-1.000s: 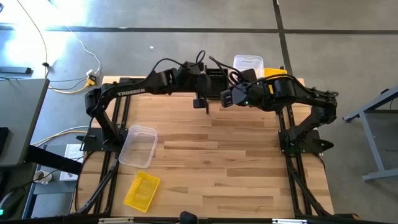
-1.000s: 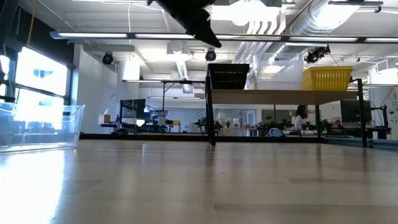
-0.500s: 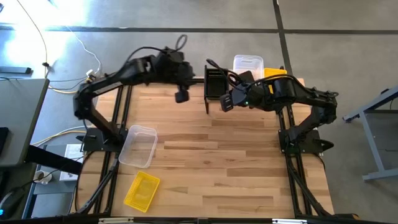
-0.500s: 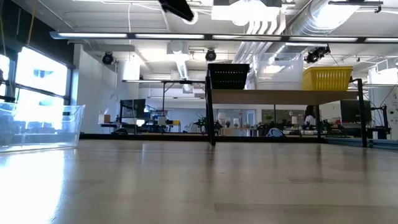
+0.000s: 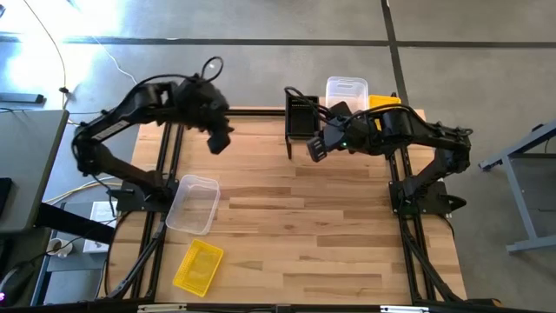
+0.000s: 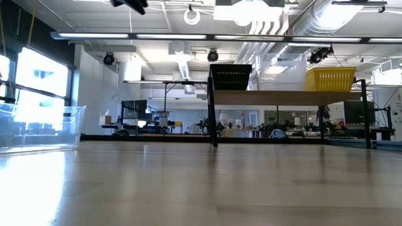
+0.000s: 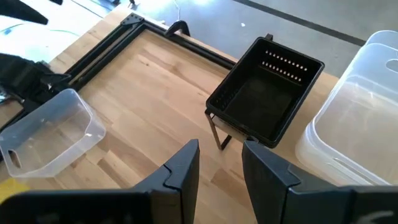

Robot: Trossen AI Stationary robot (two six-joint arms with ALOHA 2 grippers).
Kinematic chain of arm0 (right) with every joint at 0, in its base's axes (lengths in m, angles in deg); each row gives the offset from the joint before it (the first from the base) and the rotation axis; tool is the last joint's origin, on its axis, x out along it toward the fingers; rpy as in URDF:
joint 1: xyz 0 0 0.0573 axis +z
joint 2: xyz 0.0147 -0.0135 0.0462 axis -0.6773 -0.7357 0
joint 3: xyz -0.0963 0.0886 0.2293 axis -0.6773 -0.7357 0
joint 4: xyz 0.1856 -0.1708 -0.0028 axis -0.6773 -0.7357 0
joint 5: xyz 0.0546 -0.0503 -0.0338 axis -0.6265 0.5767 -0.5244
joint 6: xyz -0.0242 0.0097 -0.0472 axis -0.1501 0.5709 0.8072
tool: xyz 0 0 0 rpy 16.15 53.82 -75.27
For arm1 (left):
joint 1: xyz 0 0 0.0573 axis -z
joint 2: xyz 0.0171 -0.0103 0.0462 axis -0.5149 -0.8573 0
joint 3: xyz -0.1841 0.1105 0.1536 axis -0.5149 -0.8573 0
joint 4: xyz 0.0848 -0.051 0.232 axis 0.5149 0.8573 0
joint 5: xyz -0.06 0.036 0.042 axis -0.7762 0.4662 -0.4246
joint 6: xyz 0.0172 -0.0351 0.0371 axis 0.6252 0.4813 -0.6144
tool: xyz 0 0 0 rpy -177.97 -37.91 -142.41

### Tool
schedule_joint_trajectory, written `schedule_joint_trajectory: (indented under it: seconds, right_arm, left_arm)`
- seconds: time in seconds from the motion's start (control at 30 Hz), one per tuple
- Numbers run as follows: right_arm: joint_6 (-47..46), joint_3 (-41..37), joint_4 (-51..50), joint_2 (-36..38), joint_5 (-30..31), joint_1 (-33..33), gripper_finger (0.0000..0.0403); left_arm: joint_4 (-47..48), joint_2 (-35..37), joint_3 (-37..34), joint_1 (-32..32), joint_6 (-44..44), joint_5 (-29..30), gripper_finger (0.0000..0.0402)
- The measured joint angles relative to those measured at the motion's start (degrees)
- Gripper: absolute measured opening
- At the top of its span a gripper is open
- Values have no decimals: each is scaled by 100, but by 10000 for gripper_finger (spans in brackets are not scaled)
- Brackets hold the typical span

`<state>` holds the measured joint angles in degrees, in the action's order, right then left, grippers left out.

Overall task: Stack baskets on shelf by color
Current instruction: Stack the transparent bin on top of the stacked transparent bins on the shelf

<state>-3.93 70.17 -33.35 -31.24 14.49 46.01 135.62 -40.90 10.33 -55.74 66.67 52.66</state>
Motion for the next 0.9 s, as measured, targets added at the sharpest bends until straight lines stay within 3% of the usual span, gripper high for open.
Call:
schedule_joint_trajectory:
  seconds: [0.33,0.9]
  right_arm:
    - [163,0,0,-2,-205,-2,108]
    - [-158,0,0,-2,-183,-1,108]
  left_arm:
    - [38,1449,-1932,338,2379,508,138]
    - [835,1945,-4155,956,3855,543,136]
